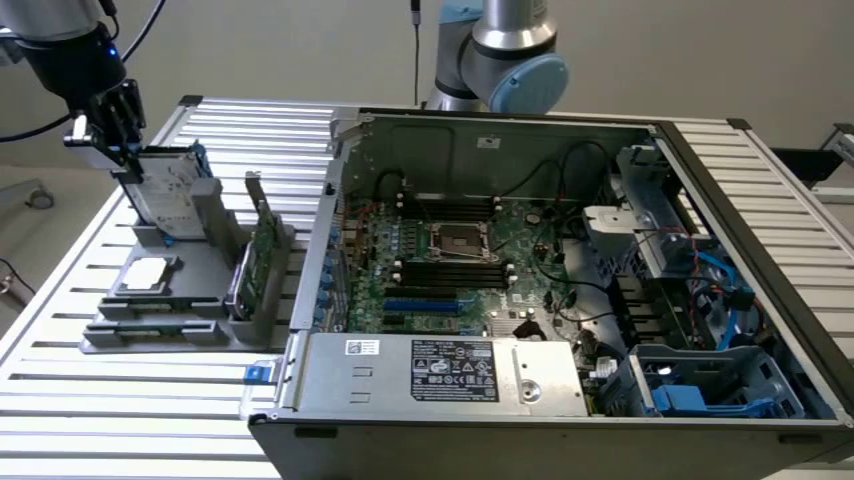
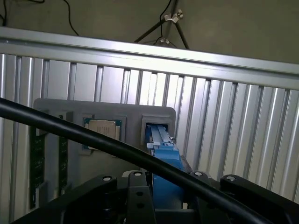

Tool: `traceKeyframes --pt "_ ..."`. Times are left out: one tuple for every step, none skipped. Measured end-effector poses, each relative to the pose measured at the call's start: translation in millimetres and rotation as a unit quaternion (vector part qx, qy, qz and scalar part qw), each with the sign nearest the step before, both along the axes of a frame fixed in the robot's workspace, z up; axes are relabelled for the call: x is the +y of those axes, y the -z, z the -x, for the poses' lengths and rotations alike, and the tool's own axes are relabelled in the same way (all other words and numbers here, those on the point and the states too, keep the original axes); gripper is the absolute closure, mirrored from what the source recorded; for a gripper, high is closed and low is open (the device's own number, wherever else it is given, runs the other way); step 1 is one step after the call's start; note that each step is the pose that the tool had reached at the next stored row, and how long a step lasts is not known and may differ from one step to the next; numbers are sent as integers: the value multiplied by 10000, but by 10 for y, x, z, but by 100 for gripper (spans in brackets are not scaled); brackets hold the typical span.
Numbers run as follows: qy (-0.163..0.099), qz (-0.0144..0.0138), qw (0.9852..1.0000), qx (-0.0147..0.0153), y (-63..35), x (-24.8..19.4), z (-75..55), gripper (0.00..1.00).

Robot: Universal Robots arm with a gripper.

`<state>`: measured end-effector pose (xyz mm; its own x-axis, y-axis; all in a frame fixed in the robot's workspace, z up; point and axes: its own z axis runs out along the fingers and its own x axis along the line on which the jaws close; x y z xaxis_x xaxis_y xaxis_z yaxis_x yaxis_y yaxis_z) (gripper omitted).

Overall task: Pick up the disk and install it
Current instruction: 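Pick up the disk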

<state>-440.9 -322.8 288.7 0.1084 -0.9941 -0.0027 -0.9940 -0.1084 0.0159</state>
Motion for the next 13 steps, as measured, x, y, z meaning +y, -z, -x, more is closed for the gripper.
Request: traceKeyframes --pt "1 0 10000 1 0 0 0 66" --pt "3 1 10000 1 1 0 0 66" --pt "6 1 10000 1 3 0 0 66" --pt "13 1 10000 1 7 -1 0 66" --pt "21 1 10000 2 11 -1 1 67" --pt "33 1 10000 2 17 -1 1 67" --pt "47 0 10000 -1 24 -2 1 67" --pt "60 0 10000 -1 28 -2 0 67" --pt "72 1 10000 0 29 -2 0 67" --pt "83 1 10000 1 29 -2 0 67" --pt "91 1 10000 0 30 -2 0 67" --pt "93 1 10000 0 31 -2 0 67" --pt "93 0 10000 -1 32 -2 0 67"
